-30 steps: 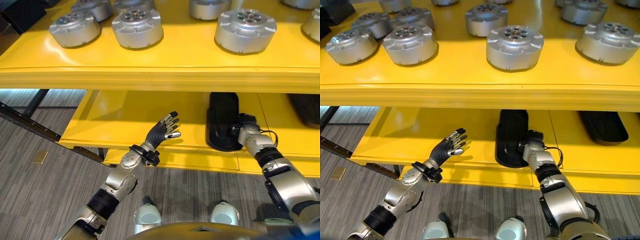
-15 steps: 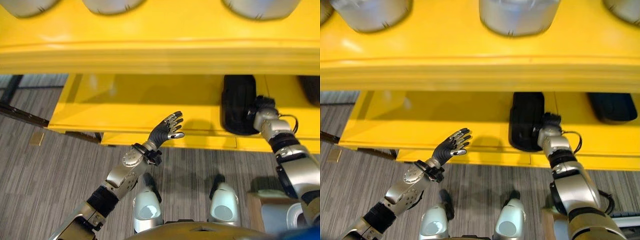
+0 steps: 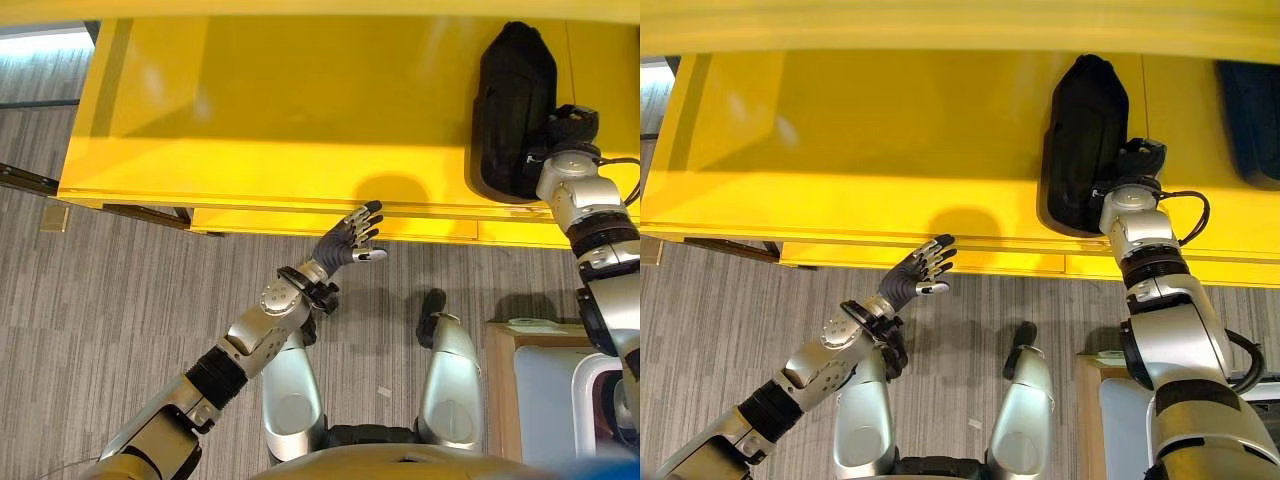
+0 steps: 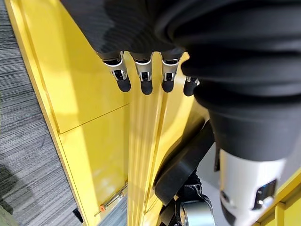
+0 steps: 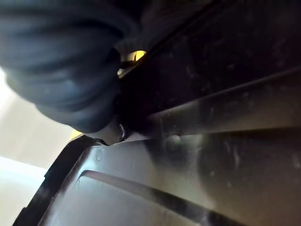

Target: Move parts from the plastic box to the shelf.

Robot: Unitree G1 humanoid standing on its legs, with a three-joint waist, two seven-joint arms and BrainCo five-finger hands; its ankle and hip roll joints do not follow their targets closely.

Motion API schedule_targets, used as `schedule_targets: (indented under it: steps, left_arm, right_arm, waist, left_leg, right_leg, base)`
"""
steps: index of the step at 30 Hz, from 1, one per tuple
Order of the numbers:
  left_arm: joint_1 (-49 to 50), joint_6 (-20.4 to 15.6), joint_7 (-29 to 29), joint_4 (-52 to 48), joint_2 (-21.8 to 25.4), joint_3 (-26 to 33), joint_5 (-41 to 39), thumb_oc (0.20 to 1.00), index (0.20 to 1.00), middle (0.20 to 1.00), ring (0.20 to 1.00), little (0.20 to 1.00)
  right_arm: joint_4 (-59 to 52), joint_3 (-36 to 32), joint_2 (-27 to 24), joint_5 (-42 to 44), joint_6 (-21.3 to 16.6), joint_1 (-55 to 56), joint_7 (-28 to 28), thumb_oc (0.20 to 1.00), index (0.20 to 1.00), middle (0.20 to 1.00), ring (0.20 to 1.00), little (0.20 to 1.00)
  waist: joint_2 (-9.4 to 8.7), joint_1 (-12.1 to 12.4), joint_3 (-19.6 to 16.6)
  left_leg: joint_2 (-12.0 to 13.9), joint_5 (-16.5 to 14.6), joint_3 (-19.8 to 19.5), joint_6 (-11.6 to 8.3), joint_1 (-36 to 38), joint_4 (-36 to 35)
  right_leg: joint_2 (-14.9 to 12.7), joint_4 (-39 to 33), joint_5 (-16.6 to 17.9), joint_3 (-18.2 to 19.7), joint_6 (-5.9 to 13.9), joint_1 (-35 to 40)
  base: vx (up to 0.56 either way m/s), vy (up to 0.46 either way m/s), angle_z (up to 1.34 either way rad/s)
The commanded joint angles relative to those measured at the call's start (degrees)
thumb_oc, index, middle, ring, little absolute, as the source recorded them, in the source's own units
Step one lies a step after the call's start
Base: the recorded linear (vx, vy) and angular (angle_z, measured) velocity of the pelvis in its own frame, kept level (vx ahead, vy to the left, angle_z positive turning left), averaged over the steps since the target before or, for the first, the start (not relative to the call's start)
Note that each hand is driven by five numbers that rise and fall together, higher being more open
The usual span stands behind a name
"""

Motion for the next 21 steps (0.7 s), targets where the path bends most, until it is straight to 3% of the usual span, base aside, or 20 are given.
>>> schedule_targets:
  steps: [1,16,21]
  left_arm:
    - [1.1,-2.4,-2.0,-9.0,0.1,-0.3,-1.6,1.0,1.0,1.0,1.0,1.0]
    - [0.2,-0.5,-1.0,-8.6,-0.1,-2.6,-1.5,1.0,1.0,1.0,1.0,1.0]
    - [0.5,-0.8,-7.2,-9.3,0.4,-3.5,0.2,1.0,1.0,1.0,1.0,1.0]
  right_arm:
    - [2.6,2.6,1.3,-0.8,1.6,-0.2,0.2,0.2,0.2,0.2,0.2,0.2]
    - [3.5,6.2,2.1,-6.0,1.0,-6.1,-3.0,0.2,0.2,0.2,0.2,0.2]
    - [3.2,7.5,1.7,-7.7,1.1,-7.8,-3.4,0.2,0.2,0.2,0.2,0.2]
  waist:
    - [1.15,2.1,-1.2]
    - [1.27,3.5,-1.2]
    - [1.6,3.7,-1.2]
  left_leg:
    - [-2.4,-3.8,-1.3,0.7,0.6,0.7]
    - [-2.6,-4.7,-2.8,0.92,-4.4,3.1]
    - [-2.9,-4.2,-3.0,0.83,-4.9,2.2]
  right_leg:
    - [1.3,13.8,-11.2,-1.1,-0.8,-1.1]
    - [1.1,16.7,-11.9,-1.1,-0.99,-5.7]
    - [1.1,16.8,-11.9,-1.3,-0.91,-6.6]
  base:
    - [0.0,0.0,0.0]
    - [0.0,-0.013,0.0]
    - [0.0,0.0,0.0]
